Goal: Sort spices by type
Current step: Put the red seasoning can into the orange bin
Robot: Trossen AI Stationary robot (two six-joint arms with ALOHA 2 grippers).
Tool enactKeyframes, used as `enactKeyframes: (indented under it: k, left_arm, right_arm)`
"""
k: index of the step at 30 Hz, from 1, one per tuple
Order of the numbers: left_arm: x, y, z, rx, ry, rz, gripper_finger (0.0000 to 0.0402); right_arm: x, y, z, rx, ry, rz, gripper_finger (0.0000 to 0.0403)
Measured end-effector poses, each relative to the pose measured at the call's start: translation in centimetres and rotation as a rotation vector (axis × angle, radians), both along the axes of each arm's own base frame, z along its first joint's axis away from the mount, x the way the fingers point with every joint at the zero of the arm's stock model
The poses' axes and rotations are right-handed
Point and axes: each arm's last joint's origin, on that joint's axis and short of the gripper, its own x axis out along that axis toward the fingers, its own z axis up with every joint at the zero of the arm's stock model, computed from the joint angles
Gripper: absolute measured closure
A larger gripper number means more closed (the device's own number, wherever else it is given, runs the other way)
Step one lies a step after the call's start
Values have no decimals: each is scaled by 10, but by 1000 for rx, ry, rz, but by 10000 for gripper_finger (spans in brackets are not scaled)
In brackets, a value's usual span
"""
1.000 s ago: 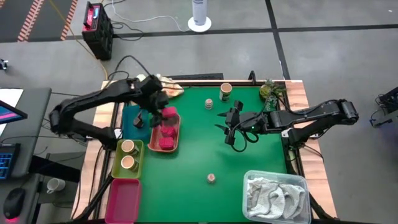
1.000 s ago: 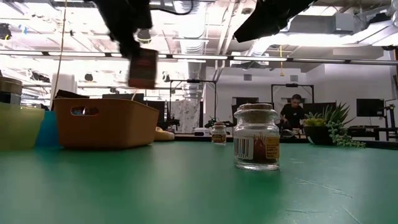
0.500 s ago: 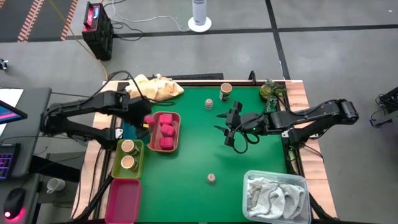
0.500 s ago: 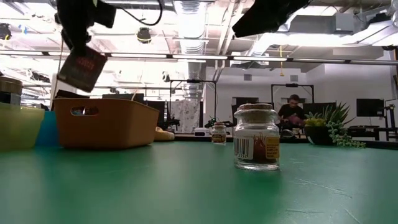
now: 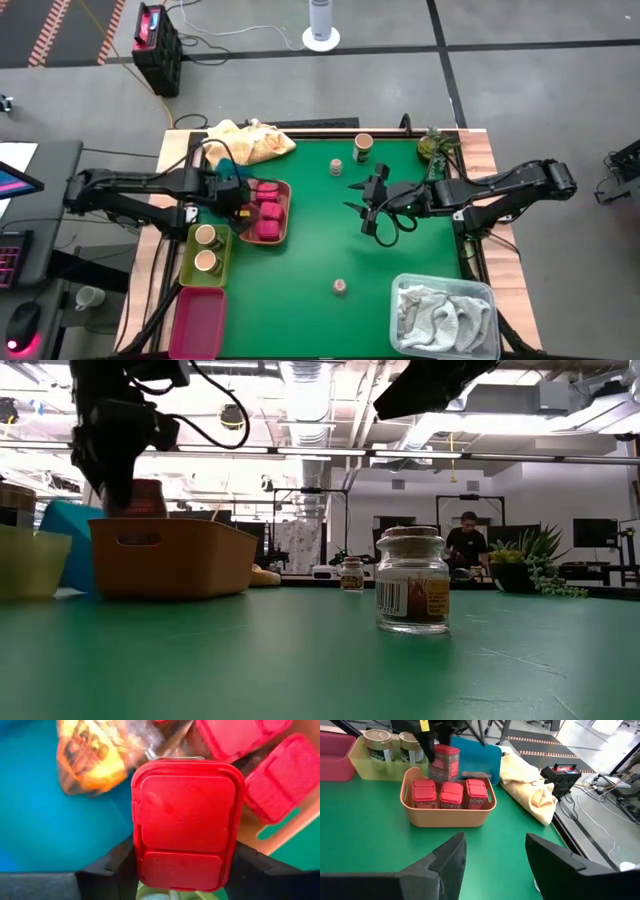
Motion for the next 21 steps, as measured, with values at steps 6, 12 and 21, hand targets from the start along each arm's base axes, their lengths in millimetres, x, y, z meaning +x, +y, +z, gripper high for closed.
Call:
enactKeyframes:
  k: [6,12,21]
  left_arm:
    - [1,0,3,6,-11,1,187]
    - [3,2,4,23,-41,27,188]
    - [7,4,6,24,-89,55,188]
  right_arm:
    - [0,0,0,0,-2,0,168]
    - [0,0,1,1,-9,0,168]
    - [0,0,1,1,-9,0,168]
